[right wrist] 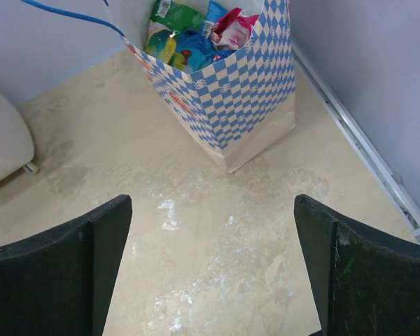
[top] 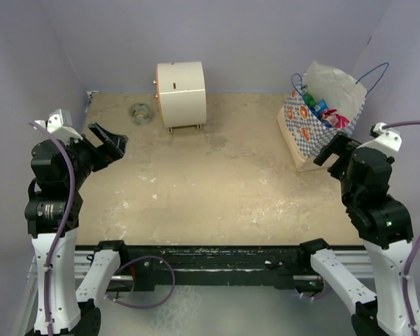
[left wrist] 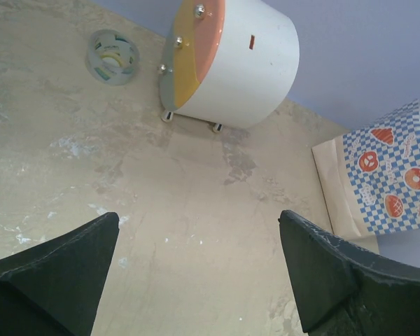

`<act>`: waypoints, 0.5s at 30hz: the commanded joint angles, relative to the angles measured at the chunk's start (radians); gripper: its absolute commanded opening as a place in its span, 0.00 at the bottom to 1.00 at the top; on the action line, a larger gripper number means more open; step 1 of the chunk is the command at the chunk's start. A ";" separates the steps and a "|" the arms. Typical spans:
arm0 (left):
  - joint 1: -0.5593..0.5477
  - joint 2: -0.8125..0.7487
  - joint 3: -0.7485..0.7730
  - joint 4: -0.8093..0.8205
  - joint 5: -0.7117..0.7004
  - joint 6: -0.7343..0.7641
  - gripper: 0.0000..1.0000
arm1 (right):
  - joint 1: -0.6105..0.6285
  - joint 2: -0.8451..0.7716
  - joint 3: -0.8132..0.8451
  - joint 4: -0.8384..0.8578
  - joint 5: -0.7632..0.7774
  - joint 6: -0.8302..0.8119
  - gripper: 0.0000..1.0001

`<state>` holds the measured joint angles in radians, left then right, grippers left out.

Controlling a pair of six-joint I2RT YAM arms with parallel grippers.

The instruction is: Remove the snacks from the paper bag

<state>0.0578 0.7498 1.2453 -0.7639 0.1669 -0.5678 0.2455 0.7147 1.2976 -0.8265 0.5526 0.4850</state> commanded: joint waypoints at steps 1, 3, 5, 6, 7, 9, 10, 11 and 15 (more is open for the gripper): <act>-0.007 0.003 0.007 0.023 -0.063 -0.078 0.99 | -0.006 0.011 0.032 0.034 0.081 0.019 0.99; -0.008 -0.005 0.010 0.009 -0.067 -0.096 0.99 | -0.007 0.005 0.031 0.070 0.062 0.009 0.99; -0.009 -0.016 0.006 0.004 -0.060 -0.108 0.99 | -0.008 0.007 0.033 0.060 0.062 0.036 1.00; -0.009 -0.023 0.004 -0.001 -0.057 -0.114 0.99 | -0.008 0.016 0.040 0.041 0.049 0.072 0.99; -0.009 -0.030 0.002 -0.008 -0.053 -0.120 0.99 | -0.009 0.028 0.049 0.033 0.045 0.081 0.99; -0.009 -0.043 -0.004 -0.017 -0.031 -0.107 0.99 | -0.009 0.051 0.071 0.021 0.026 0.082 0.99; -0.010 -0.046 -0.006 -0.021 -0.012 -0.092 0.99 | -0.009 0.060 0.081 0.017 0.011 0.096 0.99; -0.010 -0.044 -0.006 -0.036 -0.006 -0.092 0.99 | -0.009 0.068 0.092 0.024 -0.025 0.090 0.99; -0.010 -0.042 -0.003 -0.084 0.017 -0.109 0.99 | -0.010 0.060 0.085 0.112 -0.172 -0.039 0.99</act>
<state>0.0544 0.7052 1.2449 -0.8196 0.1368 -0.6605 0.2401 0.7727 1.3624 -0.8104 0.5167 0.5262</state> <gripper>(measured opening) 0.990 0.994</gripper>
